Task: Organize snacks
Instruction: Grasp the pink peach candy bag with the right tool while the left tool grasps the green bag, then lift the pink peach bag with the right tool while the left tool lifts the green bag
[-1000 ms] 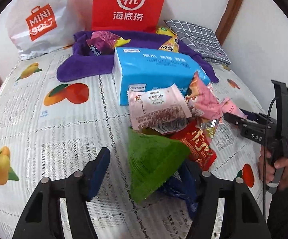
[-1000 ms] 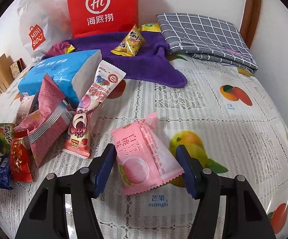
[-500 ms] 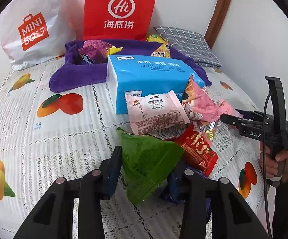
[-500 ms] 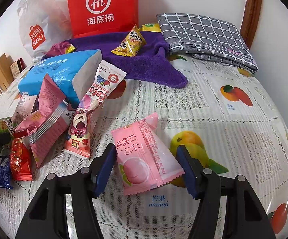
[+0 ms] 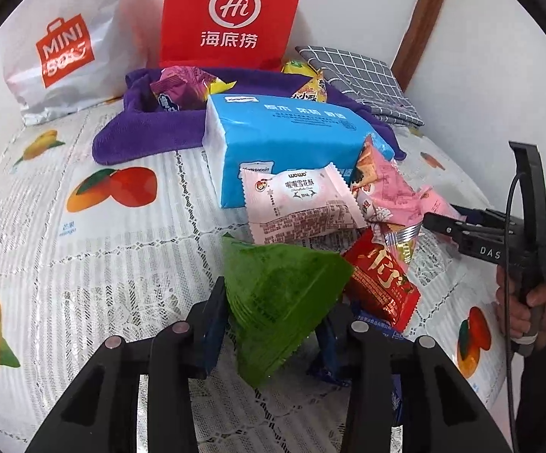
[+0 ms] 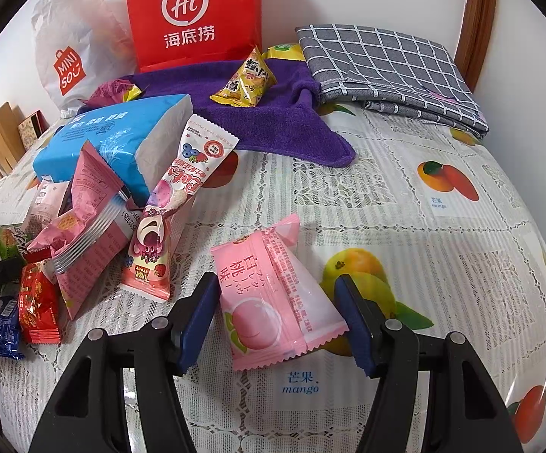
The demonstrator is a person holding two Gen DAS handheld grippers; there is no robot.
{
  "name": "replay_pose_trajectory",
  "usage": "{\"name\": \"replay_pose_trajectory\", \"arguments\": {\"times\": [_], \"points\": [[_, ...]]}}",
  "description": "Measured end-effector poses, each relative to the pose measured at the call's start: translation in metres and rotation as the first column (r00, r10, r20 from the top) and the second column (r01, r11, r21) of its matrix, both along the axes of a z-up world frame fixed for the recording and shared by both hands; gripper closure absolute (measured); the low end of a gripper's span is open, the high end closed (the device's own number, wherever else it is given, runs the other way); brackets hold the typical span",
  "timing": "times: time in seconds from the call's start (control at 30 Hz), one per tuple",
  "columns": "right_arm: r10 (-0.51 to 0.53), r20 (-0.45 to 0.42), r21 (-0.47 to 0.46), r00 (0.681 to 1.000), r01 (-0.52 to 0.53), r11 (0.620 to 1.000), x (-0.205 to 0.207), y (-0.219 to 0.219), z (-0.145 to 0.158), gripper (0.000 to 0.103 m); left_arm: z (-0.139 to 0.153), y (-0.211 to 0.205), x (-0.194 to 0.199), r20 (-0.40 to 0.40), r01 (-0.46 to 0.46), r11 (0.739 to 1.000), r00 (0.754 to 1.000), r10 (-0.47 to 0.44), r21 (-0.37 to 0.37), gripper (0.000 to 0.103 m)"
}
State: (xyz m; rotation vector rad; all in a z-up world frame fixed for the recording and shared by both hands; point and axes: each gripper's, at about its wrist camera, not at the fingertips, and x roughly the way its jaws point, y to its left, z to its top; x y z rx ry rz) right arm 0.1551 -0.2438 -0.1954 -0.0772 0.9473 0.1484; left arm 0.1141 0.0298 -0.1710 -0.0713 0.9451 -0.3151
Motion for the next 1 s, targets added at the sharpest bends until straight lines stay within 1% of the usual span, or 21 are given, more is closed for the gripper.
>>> {"name": "replay_pose_trajectory", "arguments": {"times": [0.07,0.13,0.27,0.37,0.53,0.6,0.67,0.73,0.87,1.0], "points": [[0.002,0.0,0.005,1.0,-0.002,1.0,0.0,0.0,0.0,0.041,0.001,-0.001,-0.001,0.003,-0.001,1.0,1.0,0.001,0.012,0.065],[0.005,0.0,0.013,1.0,-0.005,1.0,0.0,0.0,0.0,0.043,0.003,-0.001,-0.001,0.005,-0.025,0.999,1.0,0.024,0.029,0.066],[-0.002,0.001,0.041,1.0,0.002,0.999,0.0,-0.005,0.0,0.045,0.005,0.003,0.0,-0.015,-0.049,0.999,0.999,0.05,0.017,0.067],[-0.004,0.003,0.022,1.0,0.004,1.0,-0.001,-0.002,0.0,0.046,0.009,0.005,-0.002,-0.012,-0.064,0.998,0.998,0.064,0.017,0.067],[-0.018,0.016,-0.007,1.0,0.018,1.0,-0.002,-0.001,0.002,0.047,0.019,0.009,-0.004,-0.017,-0.073,0.997,0.997,0.073,-0.021,0.067],[-0.032,0.016,-0.018,0.999,0.032,0.999,-0.005,-0.001,0.005,0.047,0.024,0.009,-0.006,-0.007,-0.074,0.997,0.997,0.073,-0.006,0.067],[-0.027,0.018,0.005,0.999,0.027,1.0,-0.009,0.001,0.01,0.047,0.03,0.01,-0.008,0.008,-0.076,0.997,0.997,0.076,0.008,0.067],[-0.015,0.037,0.021,0.999,0.014,1.0,-0.014,0.005,0.018,0.047,0.035,0.012,-0.008,0.013,-0.081,0.997,0.997,0.08,0.006,0.068],[0.004,0.073,0.023,0.997,-0.006,1.0,-0.019,0.018,0.039,0.047,0.047,0.017,-0.008,0.026,-0.098,0.995,0.995,0.098,-0.005,0.068],[0.008,0.099,0.067,0.995,-0.014,0.998,-0.024,0.028,0.059,0.047,0.059,0.017,-0.01,0.041,-0.103,0.995,0.994,0.102,0.003,0.068]]}}
